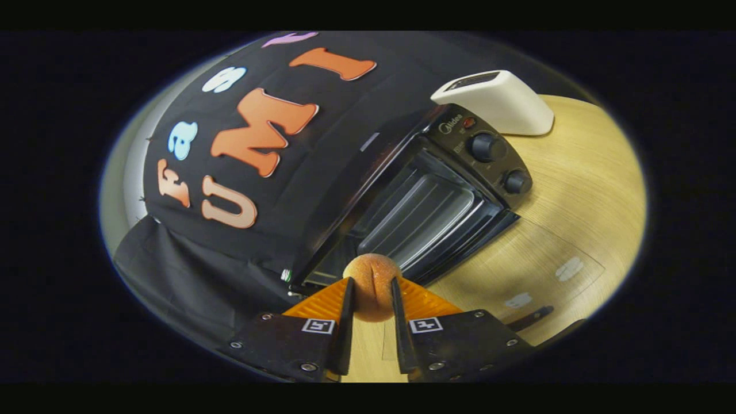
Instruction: Open the toaster oven, put the food inside, and close the toaster oven door.
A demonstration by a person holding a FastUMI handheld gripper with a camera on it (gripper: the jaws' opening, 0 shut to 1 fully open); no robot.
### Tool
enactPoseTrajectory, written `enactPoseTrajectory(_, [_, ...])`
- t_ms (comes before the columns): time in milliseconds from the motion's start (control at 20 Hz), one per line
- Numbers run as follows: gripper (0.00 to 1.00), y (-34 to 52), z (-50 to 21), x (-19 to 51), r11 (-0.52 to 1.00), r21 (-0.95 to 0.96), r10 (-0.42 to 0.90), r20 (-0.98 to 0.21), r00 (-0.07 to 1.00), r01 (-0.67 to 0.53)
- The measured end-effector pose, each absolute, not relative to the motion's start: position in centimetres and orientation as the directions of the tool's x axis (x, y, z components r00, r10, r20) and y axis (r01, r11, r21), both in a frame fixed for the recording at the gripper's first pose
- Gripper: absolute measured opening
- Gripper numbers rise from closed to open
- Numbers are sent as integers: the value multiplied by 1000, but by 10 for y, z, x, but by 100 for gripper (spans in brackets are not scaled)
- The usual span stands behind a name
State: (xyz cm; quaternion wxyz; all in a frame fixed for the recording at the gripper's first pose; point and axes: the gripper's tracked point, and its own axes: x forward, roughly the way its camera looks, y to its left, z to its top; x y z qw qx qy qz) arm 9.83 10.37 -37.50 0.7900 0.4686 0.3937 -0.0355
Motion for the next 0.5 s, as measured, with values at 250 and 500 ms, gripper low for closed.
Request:
enactPoseTrajectory(250, [33, 93, -390, 132, 544, 694, 249, -670, 699, 471])
enactPoseTrajectory(500, [36, 81, -400, 156, 560, 669, 172, -672, 721, 490])
